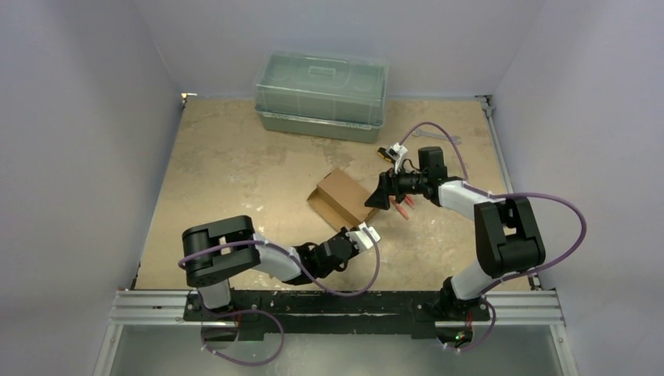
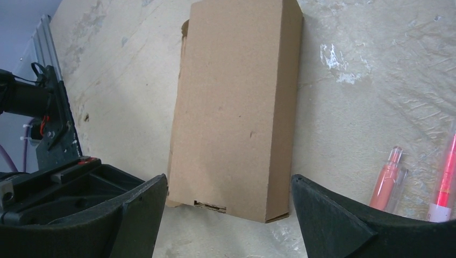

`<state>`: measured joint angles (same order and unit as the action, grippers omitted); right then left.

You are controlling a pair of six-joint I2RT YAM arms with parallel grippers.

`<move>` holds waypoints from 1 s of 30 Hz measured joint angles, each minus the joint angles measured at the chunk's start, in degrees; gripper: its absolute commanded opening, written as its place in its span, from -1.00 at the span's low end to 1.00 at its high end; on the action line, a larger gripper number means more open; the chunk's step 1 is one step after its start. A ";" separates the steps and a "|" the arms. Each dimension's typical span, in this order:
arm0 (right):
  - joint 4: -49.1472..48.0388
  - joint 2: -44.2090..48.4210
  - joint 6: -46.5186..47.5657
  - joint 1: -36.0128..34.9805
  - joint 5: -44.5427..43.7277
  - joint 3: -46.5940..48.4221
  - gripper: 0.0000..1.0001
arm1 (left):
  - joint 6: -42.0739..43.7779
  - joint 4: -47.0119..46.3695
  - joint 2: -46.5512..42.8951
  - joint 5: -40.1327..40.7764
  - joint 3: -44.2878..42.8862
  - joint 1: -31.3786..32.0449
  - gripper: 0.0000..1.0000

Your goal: Fold the paper box

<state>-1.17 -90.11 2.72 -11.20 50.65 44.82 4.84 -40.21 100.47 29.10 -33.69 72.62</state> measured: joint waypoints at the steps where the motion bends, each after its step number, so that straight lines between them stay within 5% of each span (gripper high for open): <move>1: -0.02 -0.24 -0.02 0.00 -0.11 0.00 0.67 | -0.42 0.55 -0.09 -0.07 -0.28 -0.15 -1.00; 30: 1.18 -3.37 -0.31 0.02 -3.74 2.12 0.12 | -15.80 13.86 -3.04 -12.31 -6.58 -9.49 -1.00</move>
<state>0.01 -93.47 2.42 -11.18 46.92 46.94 -10.96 -26.35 97.43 16.80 -40.27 63.13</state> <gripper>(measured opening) 0.577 0.005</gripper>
